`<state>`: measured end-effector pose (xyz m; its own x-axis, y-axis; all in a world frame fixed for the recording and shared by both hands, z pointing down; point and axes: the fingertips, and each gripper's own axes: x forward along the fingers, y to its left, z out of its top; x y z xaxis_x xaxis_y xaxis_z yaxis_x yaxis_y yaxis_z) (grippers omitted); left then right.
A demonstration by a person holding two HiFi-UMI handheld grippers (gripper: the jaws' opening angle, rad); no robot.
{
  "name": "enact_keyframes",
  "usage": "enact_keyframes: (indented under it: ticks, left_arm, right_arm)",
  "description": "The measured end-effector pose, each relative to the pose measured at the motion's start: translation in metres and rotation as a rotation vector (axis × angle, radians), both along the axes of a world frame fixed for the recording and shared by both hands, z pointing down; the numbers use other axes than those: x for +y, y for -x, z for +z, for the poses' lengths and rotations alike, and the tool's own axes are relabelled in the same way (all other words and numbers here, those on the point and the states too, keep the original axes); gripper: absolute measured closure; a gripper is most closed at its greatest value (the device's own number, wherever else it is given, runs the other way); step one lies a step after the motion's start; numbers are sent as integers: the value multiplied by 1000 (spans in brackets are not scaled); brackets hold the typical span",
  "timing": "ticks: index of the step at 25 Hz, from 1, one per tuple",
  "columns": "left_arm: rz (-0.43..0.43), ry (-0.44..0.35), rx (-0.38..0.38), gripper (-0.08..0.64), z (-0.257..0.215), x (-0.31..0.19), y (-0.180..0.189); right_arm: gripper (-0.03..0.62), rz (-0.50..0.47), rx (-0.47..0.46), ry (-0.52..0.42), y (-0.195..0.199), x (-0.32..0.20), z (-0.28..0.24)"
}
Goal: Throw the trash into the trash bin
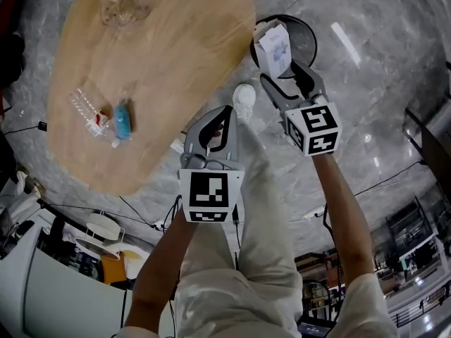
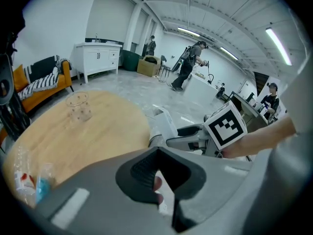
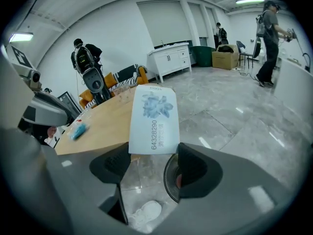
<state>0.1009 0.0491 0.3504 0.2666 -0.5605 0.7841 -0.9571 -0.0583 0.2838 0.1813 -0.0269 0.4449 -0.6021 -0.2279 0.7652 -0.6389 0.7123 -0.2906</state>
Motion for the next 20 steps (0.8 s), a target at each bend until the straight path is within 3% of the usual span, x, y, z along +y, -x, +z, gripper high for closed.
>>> enact_keyframes:
  ticks: [11,20]
  left_arm:
    - [45,54,31,560,45,-22,-41]
    - [125,72,-22,560,82,-26,-52]
  right_arm:
    - [265,107,85,69,-50,-4,67]
    - [265,126,193,130,-71,-4,137]
